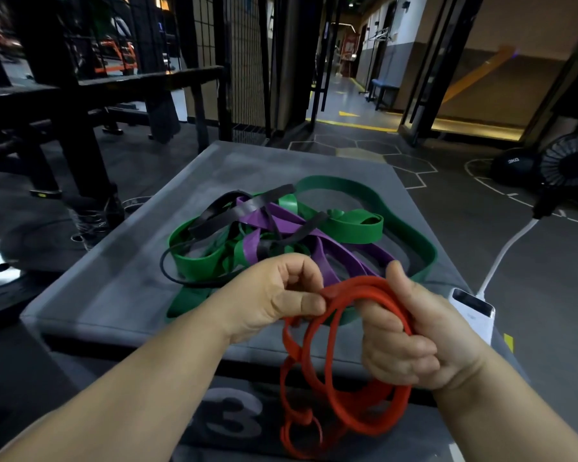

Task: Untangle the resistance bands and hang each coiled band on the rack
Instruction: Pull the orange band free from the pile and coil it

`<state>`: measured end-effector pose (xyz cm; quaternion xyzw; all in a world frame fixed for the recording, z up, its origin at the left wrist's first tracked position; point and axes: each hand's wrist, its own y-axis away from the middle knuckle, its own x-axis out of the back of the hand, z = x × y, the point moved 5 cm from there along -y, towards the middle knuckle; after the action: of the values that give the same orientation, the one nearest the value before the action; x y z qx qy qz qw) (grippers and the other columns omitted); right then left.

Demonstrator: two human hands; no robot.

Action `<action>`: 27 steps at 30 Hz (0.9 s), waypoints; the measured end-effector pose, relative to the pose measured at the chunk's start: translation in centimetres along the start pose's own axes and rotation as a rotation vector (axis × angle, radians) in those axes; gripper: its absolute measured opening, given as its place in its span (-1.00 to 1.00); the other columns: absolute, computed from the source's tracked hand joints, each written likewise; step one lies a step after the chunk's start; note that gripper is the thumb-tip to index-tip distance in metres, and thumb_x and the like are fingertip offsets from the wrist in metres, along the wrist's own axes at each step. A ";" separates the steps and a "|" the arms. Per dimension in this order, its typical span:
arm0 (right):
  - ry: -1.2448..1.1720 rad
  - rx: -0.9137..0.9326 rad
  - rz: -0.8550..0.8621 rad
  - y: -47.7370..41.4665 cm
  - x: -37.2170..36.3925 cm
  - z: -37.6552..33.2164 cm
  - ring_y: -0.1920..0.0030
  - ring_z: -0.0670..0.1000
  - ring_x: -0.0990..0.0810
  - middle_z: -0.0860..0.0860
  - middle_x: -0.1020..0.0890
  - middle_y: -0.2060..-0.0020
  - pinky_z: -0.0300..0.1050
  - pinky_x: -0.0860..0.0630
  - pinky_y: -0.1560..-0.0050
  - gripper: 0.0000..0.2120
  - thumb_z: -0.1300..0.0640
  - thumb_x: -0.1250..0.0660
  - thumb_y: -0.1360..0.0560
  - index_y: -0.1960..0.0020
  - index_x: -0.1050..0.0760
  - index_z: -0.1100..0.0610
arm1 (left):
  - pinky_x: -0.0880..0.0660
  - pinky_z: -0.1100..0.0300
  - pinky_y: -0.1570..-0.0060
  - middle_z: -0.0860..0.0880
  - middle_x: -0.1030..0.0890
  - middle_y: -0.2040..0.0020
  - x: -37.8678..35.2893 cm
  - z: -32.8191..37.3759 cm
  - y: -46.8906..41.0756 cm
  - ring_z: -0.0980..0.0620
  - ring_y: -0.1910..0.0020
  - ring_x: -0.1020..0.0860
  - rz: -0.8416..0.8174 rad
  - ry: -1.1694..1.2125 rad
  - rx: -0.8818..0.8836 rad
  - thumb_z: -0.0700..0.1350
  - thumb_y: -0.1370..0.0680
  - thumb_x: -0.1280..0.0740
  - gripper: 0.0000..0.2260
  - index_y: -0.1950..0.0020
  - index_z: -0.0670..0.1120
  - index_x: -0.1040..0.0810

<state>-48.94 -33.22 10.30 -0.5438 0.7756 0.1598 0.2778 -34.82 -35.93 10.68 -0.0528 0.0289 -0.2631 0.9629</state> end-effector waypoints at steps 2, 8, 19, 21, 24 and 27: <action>-0.018 0.010 -0.009 0.2 0.2 -0.3 0.60 -0.11 -0.28 -0.09 -0.33 0.55 -0.30 -0.30 0.49 -0.51 -0.25 -0.07 -0.63 0.14 -0.46 0.14 | -0.51 0.28 0.29 0.03 -0.59 0.27 -0.2 -0.3 0.0 0.12 0.28 -0.55 -0.005 -0.047 0.041 -0.23 -0.30 -0.57 -0.80 0.22 -0.04 -0.60; 0.046 0.029 -0.011 0.9 0.5 -1.0 0.57 -0.08 -0.30 -0.07 -0.34 0.52 -0.26 -0.27 0.45 -0.57 -0.20 -0.12 -0.63 0.12 -0.46 0.15 | -0.52 0.30 0.24 0.02 -0.63 0.32 0.0 0.1 0.1 0.13 0.33 -0.57 0.062 0.180 0.024 -0.25 -0.40 -0.40 -0.83 0.25 0.00 -0.70; 0.163 0.129 -0.125 1.3 -0.6 -1.8 0.46 0.03 -0.40 -0.02 -0.41 0.47 -0.13 -0.34 0.32 -0.72 0.06 -0.27 -0.59 0.21 -0.25 0.10 | -0.40 0.39 0.53 -0.02 -0.55 0.36 -0.6 -0.8 -0.3 0.18 0.43 -0.47 -0.012 0.498 0.024 -0.10 -0.34 -0.56 -0.87 0.17 -0.04 -0.68; 0.192 0.133 -0.142 1.4 -0.7 -1.8 0.45 0.05 -0.42 -0.01 -0.42 0.46 -0.12 -0.35 0.34 -0.73 0.06 -0.28 -0.59 0.20 -0.26 0.11 | -0.43 0.39 0.50 -0.02 -0.58 0.34 -0.4 -0.6 -0.3 0.17 0.41 -0.49 -0.101 0.627 -0.043 -0.05 -0.22 -0.64 -0.69 0.11 -0.05 -0.68; 0.169 0.165 -0.140 1.6 -0.9 -2.1 0.52 0.00 -0.39 -0.04 -0.35 0.55 -0.16 -0.34 0.38 -0.74 0.09 -0.25 -0.60 0.20 -0.26 0.11 | -0.52 0.35 0.37 0.00 -0.65 0.24 -0.4 -0.5 -0.1 0.16 0.33 -0.57 -0.188 0.496 -0.052 -0.09 -0.22 -0.65 -0.64 0.02 -0.02 -0.69; 0.090 0.222 -0.103 1.9 -0.7 -3.0 0.57 -0.10 -0.29 -0.09 -0.24 0.58 -0.25 -0.36 0.37 -0.78 0.09 -0.22 -0.62 0.18 -0.35 0.11 | -0.57 0.27 0.22 -0.02 -0.67 0.17 -0.7 -1.3 -0.2 0.11 0.23 -0.63 -0.138 0.224 0.060 -0.37 -0.36 -0.49 -0.74 0.01 -0.12 -0.63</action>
<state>-51.27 -33.64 12.98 -0.5553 0.7714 0.0338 0.3089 -35.67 -35.84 9.48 0.0040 0.1245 -0.3338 0.9344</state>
